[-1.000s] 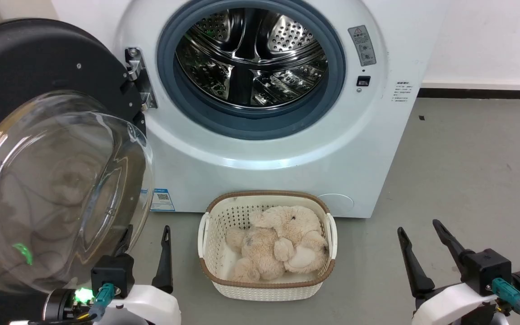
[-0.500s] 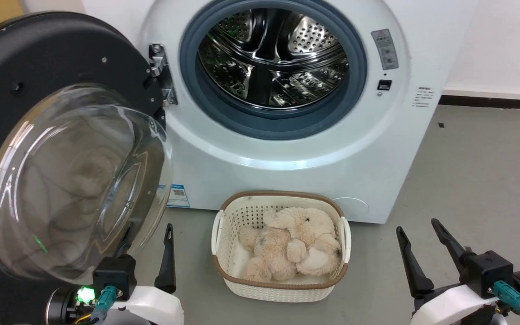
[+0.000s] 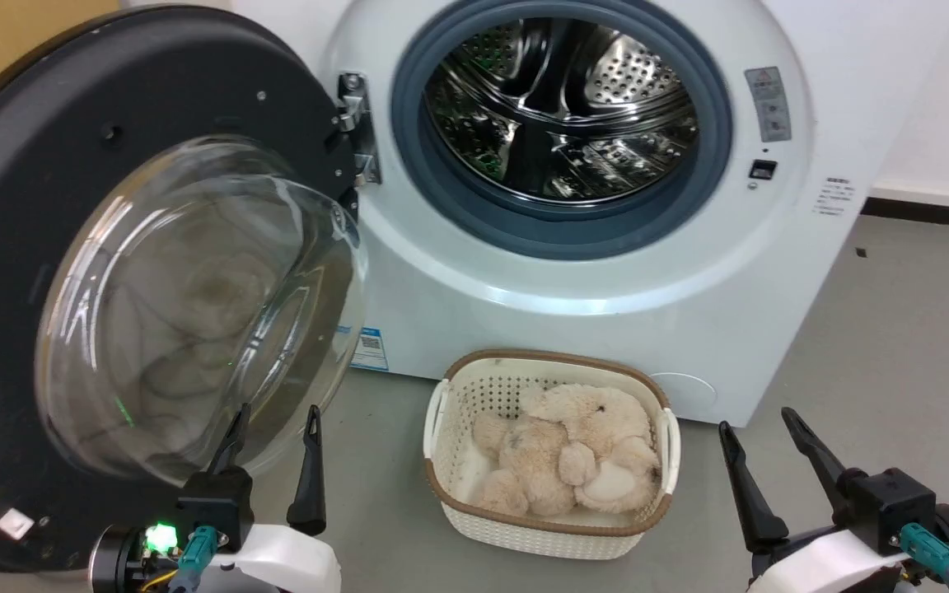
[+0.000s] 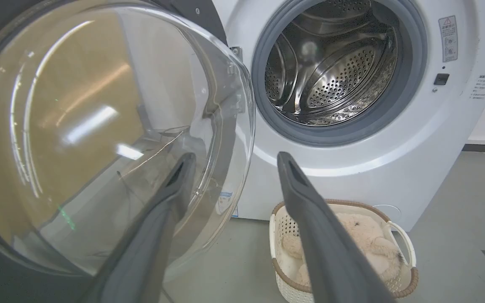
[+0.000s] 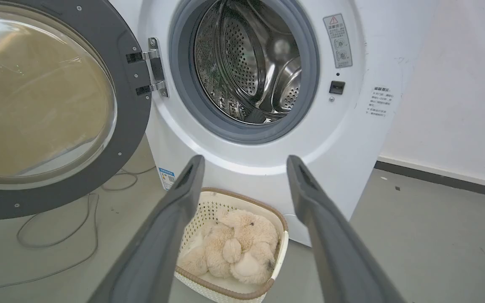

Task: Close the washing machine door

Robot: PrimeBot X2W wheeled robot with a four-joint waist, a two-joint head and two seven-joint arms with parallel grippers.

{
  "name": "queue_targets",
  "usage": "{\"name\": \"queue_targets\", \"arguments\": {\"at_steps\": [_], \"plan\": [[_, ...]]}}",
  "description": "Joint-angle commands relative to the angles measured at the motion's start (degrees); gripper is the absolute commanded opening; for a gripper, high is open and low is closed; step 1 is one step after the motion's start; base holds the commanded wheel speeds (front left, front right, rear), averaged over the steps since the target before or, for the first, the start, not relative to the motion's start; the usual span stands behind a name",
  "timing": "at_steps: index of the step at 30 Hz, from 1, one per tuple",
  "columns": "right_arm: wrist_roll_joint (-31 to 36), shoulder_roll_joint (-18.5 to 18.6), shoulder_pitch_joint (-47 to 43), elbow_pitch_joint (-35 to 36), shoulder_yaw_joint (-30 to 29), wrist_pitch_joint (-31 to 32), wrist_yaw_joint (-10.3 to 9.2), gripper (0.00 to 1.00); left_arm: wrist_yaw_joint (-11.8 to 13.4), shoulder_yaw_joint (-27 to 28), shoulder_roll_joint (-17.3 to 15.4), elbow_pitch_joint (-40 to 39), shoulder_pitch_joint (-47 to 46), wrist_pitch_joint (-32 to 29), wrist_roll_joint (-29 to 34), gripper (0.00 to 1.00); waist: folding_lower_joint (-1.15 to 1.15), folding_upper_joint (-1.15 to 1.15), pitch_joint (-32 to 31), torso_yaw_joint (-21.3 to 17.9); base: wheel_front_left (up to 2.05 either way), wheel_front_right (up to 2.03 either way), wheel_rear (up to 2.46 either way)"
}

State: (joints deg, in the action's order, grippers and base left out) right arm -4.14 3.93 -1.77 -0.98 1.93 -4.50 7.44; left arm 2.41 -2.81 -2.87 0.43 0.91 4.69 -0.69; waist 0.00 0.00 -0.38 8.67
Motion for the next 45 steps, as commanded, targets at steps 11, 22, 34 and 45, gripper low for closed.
{"name": "queue_targets", "arguments": {"at_steps": [11,22,34,45], "plan": [[-1.63,1.03,-0.51,-0.35,1.38,-1.48,0.02,1.00,1.10,-0.32,-0.16,-0.58,0.48,1.91,-0.55,1.00,0.00,0.00,-0.27,4.14,0.00,0.00,0.00],[-3.28,2.18,0.94,-1.34,3.64,-2.42,0.02,1.00,2.34,-0.19,-0.14,-1.80,1.30,3.11,-0.83,1.00,0.00,0.00,0.10,6.78,0.00,0.00,0.00],[-5.43,3.77,2.60,-2.84,6.68,-3.83,0.03,1.00,3.68,-0.18,-0.11,-3.06,2.26,4.54,-1.11,1.00,0.00,0.00,0.57,9.96,0.00,0.00,0.00],[-7.43,5.09,4.10,-4.35,8.92,-5.23,0.03,1.00,4.82,-0.12,-0.08,-4.43,3.36,5.86,-1.24,1.00,0.00,0.00,0.99,12.84,0.00,0.00,0.00]]}}
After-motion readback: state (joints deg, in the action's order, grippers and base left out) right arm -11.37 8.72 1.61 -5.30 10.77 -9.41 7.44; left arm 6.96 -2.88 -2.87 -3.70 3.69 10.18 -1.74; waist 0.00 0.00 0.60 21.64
